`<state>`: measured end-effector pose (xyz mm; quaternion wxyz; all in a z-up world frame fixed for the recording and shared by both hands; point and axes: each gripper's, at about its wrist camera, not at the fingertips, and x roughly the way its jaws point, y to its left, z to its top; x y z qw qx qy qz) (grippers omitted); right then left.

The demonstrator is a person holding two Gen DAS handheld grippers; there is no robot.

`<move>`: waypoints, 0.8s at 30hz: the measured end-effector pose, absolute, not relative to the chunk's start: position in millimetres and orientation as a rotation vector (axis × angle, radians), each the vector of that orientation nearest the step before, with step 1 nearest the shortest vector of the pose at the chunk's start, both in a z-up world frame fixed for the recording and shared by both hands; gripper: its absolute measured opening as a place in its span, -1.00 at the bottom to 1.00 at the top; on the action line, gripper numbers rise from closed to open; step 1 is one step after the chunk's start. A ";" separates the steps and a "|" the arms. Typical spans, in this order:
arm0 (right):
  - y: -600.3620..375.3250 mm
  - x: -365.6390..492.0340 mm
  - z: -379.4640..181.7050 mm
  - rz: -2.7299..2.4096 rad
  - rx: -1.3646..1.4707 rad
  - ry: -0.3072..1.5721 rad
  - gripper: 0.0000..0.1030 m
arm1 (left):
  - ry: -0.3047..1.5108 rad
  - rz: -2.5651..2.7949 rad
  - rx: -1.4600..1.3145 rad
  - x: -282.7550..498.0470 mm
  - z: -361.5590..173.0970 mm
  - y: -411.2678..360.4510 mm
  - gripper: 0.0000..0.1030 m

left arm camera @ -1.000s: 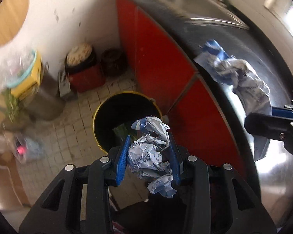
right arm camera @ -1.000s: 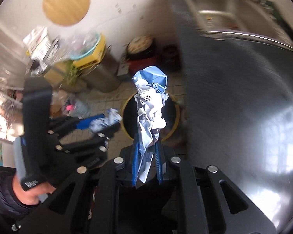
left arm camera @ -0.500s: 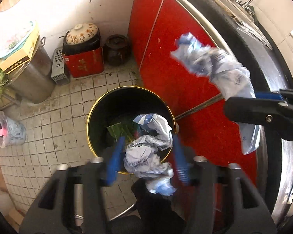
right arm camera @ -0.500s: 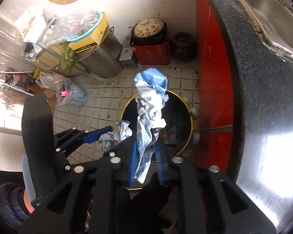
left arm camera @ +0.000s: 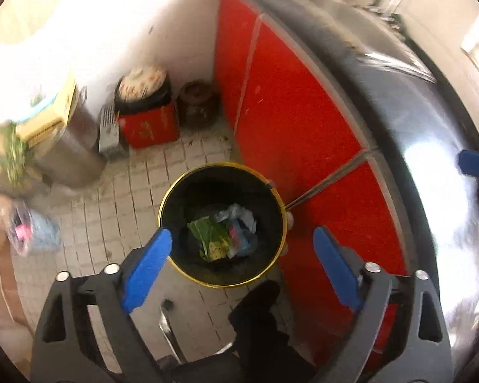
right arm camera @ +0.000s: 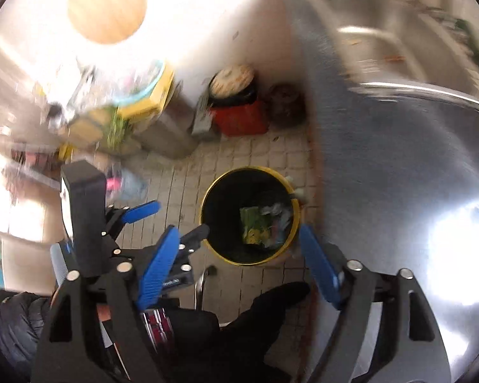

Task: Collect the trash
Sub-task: 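Swing both tools back over the countertop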

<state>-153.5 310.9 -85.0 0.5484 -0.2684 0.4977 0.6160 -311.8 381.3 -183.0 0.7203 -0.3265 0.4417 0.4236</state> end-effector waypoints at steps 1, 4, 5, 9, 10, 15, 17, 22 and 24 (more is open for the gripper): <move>294.0 -139.1 -74.6 1.425 -0.604 1.163 0.61 | 0.976 0.922 -0.690 -302.4 -174.0 373.9 0.80; 220.8 -86.8 -41.3 1.252 -0.526 1.103 0.68 | 0.991 0.834 -0.593 -258.2 -142.6 342.0 0.82; 196.4 -71.9 -33.1 1.194 -0.507 1.083 0.68 | 0.987 0.775 -0.558 -235.1 -129.5 325.2 0.83; 91.3 -12.4 -6.8 0.938 -0.405 1.050 0.68 | 0.977 0.541 -0.433 -153.7 -95.9 262.1 0.83; 57.8 2.8 -1.1 0.857 -0.370 1.043 0.68 | 0.974 0.475 -0.400 -131.8 -89.8 243.2 0.83; -94.5 44.0 7.0 0.522 -0.175 1.051 0.68 | 0.985 0.177 -0.210 -34.0 -69.6 140.2 0.83; -139.8 47.7 6.5 0.422 -0.122 1.050 0.68 | 0.979 0.085 -0.151 -9.0 -63.0 105.3 0.83; -236.1 45.6 -6.2 0.229 0.016 1.058 0.68 | 0.985 -0.096 -0.037 31.3 -56.5 23.6 0.83; -255.0 44.3 -12.6 0.184 0.040 1.061 0.68 | 0.988 -0.133 -0.009 34.8 -58.7 3.2 0.83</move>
